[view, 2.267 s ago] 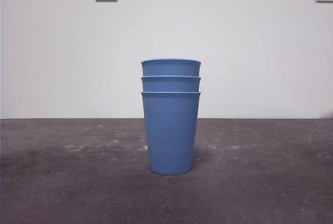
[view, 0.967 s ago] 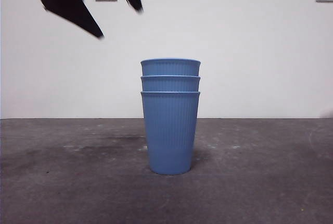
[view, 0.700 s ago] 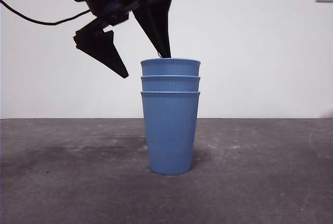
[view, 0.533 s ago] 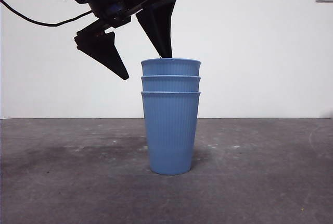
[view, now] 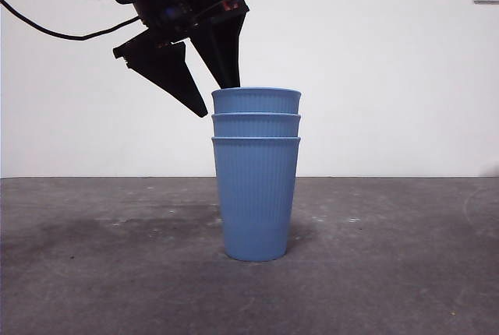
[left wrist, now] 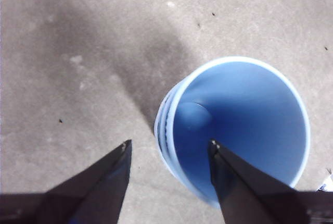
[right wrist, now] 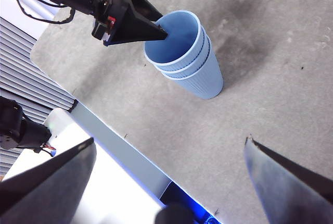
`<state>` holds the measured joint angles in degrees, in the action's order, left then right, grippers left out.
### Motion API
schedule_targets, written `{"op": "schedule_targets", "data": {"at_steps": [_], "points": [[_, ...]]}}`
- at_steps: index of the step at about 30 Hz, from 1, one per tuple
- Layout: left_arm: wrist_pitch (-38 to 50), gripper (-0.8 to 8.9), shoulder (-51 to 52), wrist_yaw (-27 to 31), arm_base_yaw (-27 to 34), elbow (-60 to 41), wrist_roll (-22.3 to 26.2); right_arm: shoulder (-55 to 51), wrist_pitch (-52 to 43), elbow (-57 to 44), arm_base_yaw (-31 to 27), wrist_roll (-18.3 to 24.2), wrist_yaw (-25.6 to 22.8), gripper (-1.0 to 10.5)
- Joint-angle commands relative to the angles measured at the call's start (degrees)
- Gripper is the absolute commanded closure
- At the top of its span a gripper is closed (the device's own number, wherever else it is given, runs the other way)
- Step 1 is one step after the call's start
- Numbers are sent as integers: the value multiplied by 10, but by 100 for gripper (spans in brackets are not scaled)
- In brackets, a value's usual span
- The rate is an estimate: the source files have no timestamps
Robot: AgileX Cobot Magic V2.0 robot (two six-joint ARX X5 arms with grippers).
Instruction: Pick up the cup on the top,put the cup on the left,pick up the cup in the middle,put the cup on the right
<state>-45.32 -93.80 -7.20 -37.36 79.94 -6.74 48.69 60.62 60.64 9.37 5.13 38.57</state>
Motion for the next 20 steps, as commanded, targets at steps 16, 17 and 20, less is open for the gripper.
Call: {"op": "schedule_targets", "data": {"at_steps": [16,17,20], "points": [[6,758,-6,-6,-6,3,-19,0,-2,2,1,-3,1,470],[7,761,-6,-6,-6,3,-19,0,-2,2,1,-3,0,470],[8,824,-6,-6,-6,3,-19,0,-2,2,1,-3,0,470]]}}
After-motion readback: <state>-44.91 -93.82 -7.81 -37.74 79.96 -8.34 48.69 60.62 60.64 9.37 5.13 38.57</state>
